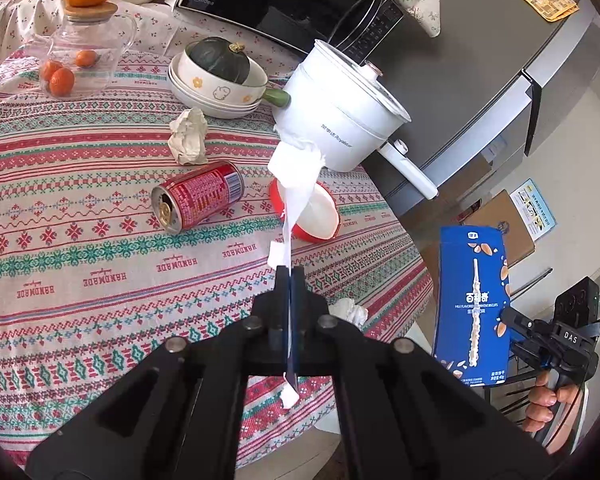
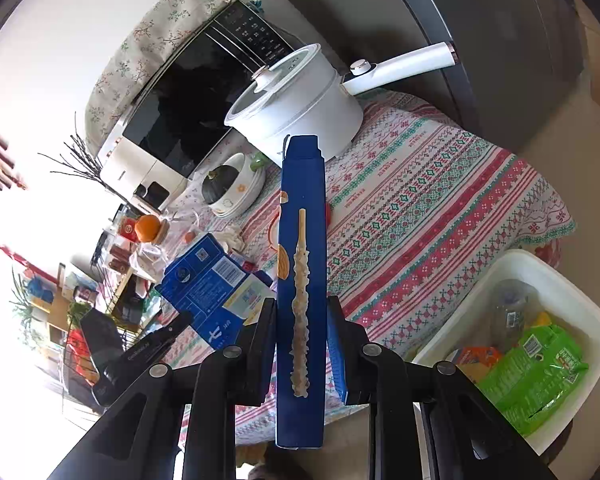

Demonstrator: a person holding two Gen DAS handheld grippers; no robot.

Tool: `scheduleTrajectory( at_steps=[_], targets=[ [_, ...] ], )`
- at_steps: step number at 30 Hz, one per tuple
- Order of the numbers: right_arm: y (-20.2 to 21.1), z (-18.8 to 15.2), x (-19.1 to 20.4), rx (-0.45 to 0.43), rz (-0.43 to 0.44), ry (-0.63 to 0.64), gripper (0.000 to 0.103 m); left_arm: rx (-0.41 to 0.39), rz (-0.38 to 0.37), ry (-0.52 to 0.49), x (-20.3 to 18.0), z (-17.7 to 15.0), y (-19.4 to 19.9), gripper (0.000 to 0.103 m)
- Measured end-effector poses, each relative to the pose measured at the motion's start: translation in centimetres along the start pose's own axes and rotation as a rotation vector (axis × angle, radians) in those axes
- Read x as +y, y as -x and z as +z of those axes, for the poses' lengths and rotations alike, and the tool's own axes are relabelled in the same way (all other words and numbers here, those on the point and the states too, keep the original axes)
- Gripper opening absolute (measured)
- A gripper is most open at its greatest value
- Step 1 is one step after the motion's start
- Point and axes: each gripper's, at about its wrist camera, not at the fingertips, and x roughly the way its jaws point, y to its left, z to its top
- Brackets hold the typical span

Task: Collect trash
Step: 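Drop the blue carton into the white bin with the left gripper while the right holds the almond box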

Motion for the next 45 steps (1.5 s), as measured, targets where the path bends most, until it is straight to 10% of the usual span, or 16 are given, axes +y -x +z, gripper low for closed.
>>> scheduleTrajectory(
  at_steps=[23, 45],
  targets=[
    [4.3, -2.2, -4.2, -0.05, -0.144, 0.02, 0.024, -0.012, -0.184, -0.145, -6.6, -2.6, 4.4, 0.001],
    [8.8, -5.0, -15.4, -0.041, -0.362, -0.107, 0.024, 0.278, -0.253, -0.365, -20.1, -11.1, -9.0, 0.001]
  ],
)
